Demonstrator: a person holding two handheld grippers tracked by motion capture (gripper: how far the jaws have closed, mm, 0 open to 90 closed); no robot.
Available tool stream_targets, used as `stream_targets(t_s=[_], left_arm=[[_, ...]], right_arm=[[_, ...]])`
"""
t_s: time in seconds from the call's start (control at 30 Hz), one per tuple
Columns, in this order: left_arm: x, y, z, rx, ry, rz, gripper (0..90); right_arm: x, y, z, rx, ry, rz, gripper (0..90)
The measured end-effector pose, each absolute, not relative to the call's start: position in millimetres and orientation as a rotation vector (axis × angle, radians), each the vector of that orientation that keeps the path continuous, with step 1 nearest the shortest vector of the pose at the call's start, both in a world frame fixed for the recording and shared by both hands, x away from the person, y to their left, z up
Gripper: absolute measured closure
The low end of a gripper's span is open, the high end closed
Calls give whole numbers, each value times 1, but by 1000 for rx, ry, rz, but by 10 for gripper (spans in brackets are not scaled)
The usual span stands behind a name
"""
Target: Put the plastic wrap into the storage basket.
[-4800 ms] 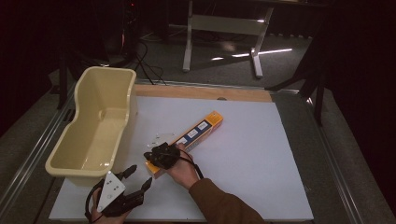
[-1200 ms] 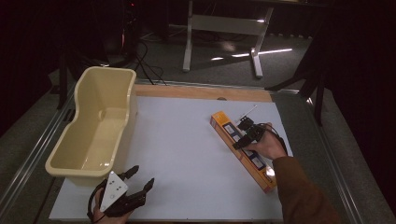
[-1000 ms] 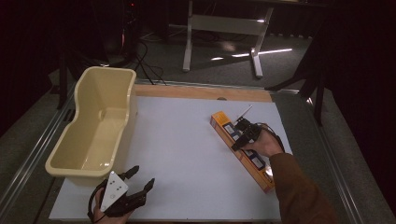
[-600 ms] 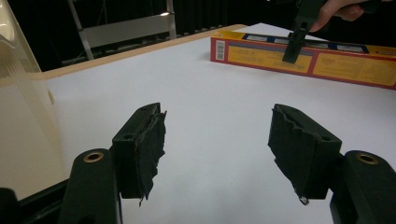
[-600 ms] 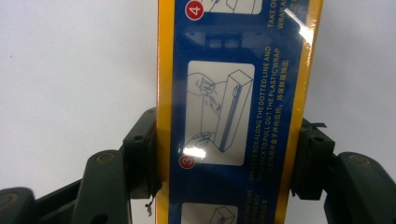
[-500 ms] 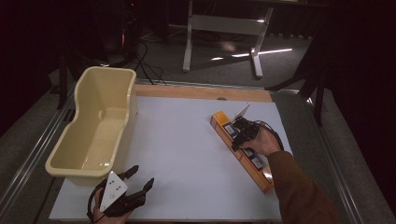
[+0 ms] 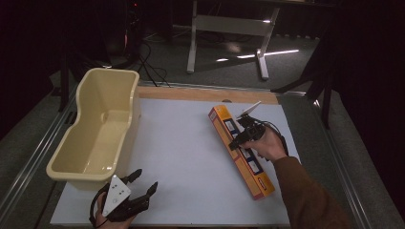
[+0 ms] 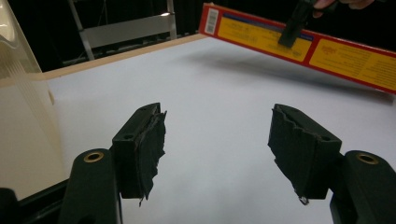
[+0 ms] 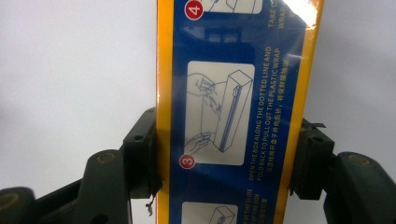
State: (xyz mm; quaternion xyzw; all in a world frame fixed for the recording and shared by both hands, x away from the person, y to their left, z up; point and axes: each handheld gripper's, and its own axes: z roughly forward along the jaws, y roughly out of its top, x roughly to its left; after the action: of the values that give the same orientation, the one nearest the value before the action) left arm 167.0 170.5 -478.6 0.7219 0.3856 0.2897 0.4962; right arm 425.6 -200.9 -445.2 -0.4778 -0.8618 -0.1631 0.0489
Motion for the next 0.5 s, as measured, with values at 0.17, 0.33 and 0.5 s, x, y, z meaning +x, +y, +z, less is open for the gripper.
stream_targets(t_s=[0.17,0.33,0.5], left_arm=[[167,170,-478,1749,932,703,354],[167,170,-478,1748,931,703,354],[166,170,-478,1748,931,703,354]], right_arm=[[419,-191,-431,-1431,-2590,-596,390],[414,-180,-417,-1375,-2545,-703,390],[407,-168,-407,-1314,-2546,-767,390]])
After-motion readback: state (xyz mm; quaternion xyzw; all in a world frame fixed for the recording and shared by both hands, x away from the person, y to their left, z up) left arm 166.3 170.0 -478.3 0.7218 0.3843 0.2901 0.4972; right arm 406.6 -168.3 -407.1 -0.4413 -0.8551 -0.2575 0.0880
